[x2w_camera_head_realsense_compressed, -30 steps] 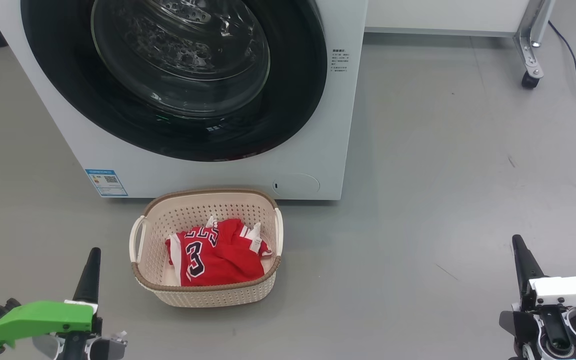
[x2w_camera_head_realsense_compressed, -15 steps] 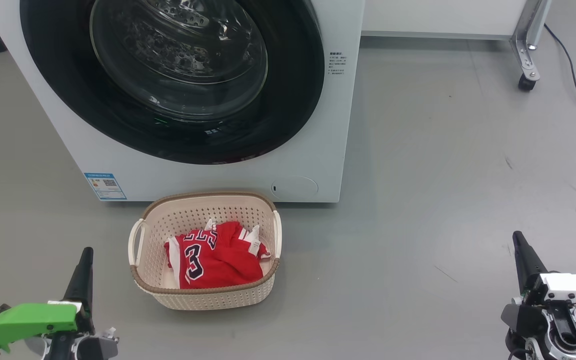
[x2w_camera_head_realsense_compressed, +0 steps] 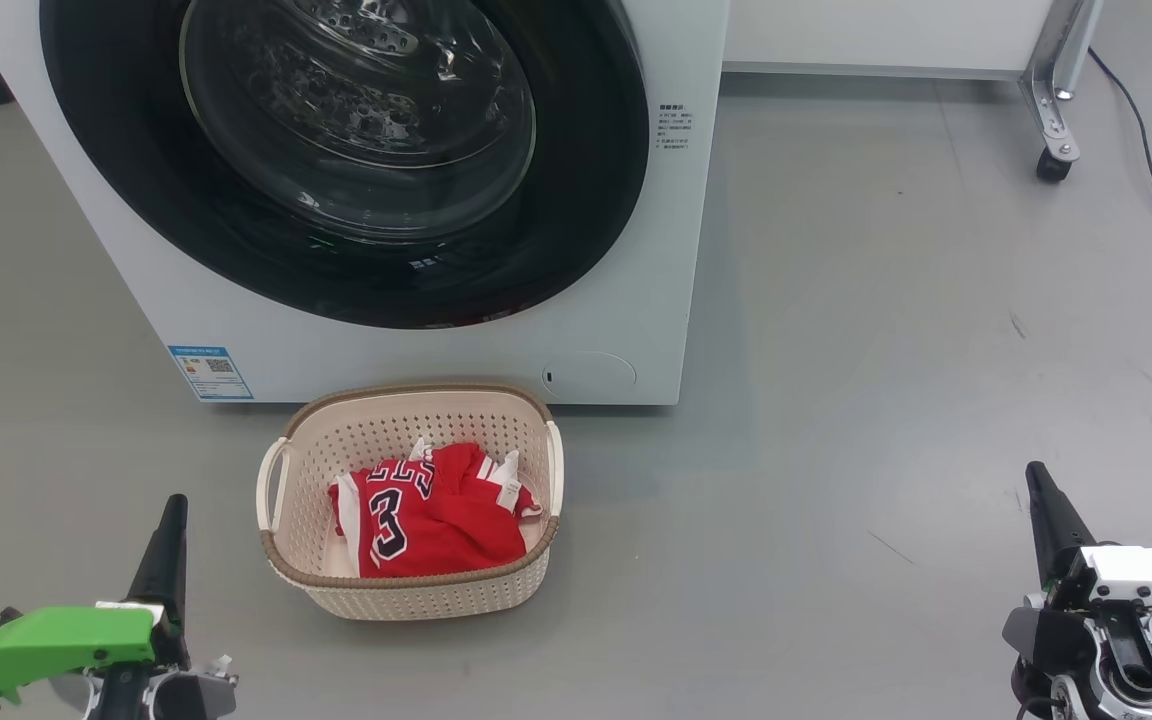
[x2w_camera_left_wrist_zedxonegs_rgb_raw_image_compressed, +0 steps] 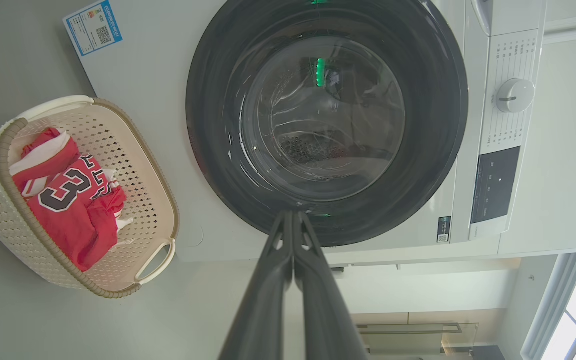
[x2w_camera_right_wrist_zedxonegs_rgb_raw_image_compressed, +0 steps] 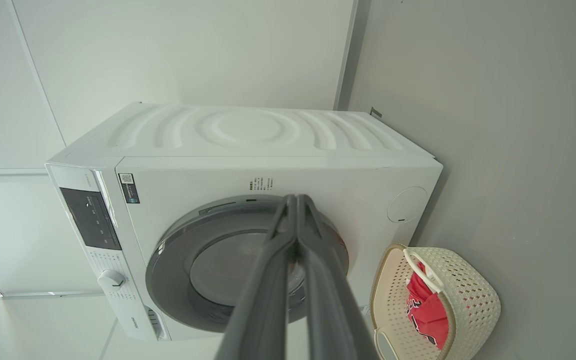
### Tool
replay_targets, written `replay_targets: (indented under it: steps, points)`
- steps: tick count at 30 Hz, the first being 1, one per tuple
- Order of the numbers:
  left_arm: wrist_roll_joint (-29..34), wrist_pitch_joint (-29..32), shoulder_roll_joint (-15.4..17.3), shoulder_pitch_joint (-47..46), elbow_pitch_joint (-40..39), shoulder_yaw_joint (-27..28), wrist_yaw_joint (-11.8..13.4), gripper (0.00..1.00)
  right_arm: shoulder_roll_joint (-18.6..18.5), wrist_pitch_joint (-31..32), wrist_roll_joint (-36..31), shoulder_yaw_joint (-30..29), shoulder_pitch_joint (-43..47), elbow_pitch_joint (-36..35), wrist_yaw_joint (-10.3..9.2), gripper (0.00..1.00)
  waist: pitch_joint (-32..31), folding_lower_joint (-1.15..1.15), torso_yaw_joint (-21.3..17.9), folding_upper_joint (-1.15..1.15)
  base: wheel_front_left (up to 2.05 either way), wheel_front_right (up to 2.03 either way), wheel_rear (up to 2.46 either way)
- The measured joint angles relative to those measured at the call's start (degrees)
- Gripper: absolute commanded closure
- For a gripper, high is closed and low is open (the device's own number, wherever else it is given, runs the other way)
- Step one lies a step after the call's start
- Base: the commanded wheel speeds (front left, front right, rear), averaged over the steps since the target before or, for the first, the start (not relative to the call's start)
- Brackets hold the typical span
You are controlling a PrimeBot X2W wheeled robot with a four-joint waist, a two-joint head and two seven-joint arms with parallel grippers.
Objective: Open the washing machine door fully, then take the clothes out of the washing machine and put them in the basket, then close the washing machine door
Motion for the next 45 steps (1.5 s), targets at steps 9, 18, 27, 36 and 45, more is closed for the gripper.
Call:
replay_targets:
  steps: [9, 18, 27, 36, 45]
  points:
    - [0.0, 0.0, 0.0, 0.0, 0.0, 0.0, 0.0, 1.0, 0.0, 0.0, 0.0, -0.1, 0.0, 0.0, 0.0, 1.0, 0.0, 0.0, 0.0, 0.0, 0.0, 0.0, 0.0]
    - [0.0, 0.0, 0.0, 0.0, 0.0, 0.0, 0.0, 1.0, 0.0, 0.0, 0.0, -0.1, 0.0, 0.0, 0.0, 1.0, 0.0, 0.0, 0.0, 0.0, 0.0, 0.0, 0.0]
    - [0.0, 0.0, 0.0, 0.0, 0.0, 0.1, 0.0, 1.0, 0.0, 0.0, 0.0, -0.1, 0.0, 0.0, 0.01, 1.0, 0.0, 0.0, 0.0, 0.0, 0.0, 0.0, 0.0]
    - [0.0, 0.0, 0.0, 0.0, 0.0, 0.1, 0.0, 1.0, 0.0, 0.0, 0.0, -0.1, 0.0, 0.0, 0.01, 1.0, 0.0, 0.0, 0.0, 0.0, 0.0, 0.0, 0.0]
    - [0.0, 0.0, 0.0, 0.0, 0.0, 0.2, 0.0, 1.0, 0.0, 0.1, 0.0, -0.2, 0.0, 0.0, 0.01, 1.0, 0.0, 0.0, 0.0, 0.0, 0.0, 0.0, 0.0]
